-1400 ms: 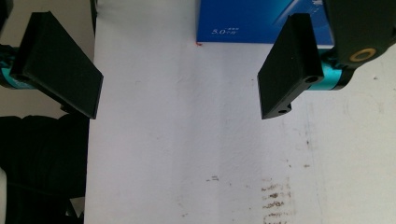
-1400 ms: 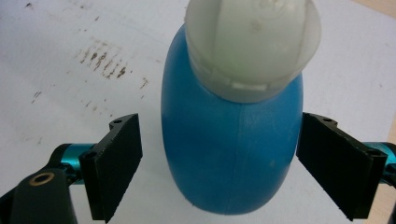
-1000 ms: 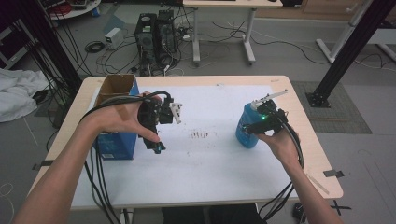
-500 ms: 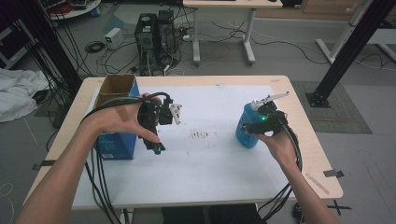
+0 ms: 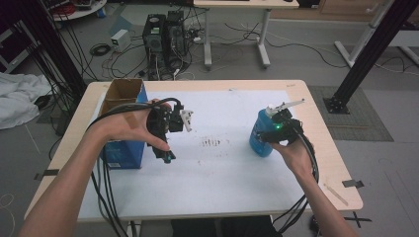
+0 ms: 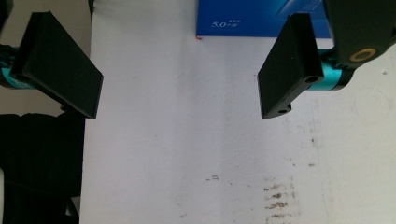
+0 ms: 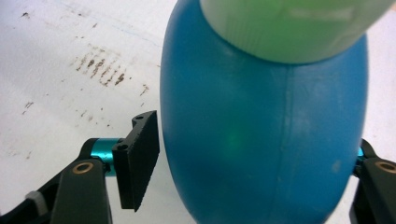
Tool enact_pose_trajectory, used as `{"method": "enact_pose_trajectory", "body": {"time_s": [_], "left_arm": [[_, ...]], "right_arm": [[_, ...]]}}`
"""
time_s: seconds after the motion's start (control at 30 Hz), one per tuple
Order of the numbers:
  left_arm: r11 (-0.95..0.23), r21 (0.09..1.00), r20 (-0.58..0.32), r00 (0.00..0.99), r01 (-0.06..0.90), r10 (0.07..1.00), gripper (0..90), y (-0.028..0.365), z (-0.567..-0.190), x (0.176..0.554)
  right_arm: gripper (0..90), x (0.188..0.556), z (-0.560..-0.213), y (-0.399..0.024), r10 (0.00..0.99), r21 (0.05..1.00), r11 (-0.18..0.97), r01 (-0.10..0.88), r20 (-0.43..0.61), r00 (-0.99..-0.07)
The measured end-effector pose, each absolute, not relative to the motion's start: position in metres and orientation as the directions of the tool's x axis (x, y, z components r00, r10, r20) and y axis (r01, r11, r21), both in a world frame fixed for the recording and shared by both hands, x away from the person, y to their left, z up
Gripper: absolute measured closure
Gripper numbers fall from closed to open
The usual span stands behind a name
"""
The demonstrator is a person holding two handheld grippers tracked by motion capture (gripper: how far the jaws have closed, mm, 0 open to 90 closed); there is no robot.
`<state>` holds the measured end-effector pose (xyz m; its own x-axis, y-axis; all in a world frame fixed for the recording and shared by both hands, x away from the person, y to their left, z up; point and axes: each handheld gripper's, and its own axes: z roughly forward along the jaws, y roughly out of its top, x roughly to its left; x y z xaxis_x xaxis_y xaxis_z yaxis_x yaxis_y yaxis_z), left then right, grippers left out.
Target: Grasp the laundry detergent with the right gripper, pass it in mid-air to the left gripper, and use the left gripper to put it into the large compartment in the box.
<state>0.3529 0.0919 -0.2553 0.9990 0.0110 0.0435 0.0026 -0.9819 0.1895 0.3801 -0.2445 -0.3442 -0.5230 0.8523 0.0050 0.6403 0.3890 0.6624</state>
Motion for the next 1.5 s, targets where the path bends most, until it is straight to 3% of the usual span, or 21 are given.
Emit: {"method": "enact_pose_trajectory", "body": {"time_s": [0.87, 1.0, 1.5], "left_arm": [[-0.981, 0.195, 0.044, 0.999, 0.002, 0.01, 14.3, 0.0914, -0.257, 0.3536], [-0.98, 0.199, 0.046, 0.999, 0.003, 0.012, 14.3, 0.0915, -0.2567, 0.3536], [-0.978, 0.207, 0.054, 0.998, 0.01, 0.021, 14.3, 0.0921, -0.2553, 0.3529]], "right_arm": [[36.5, 0.3813, -0.3465, -0.247, 0.859, 0.674, 0.373, 0.638, 0.009, -0.512], [42.3, 0.3813, -0.3466, -0.2478, 0.861, 0.674, 0.379, 0.634, -0.004, -0.509], [46.7, 0.3804, -0.3474, -0.2469, 0.853, 0.688, 0.386, 0.614, -0.013, -0.521]]}}
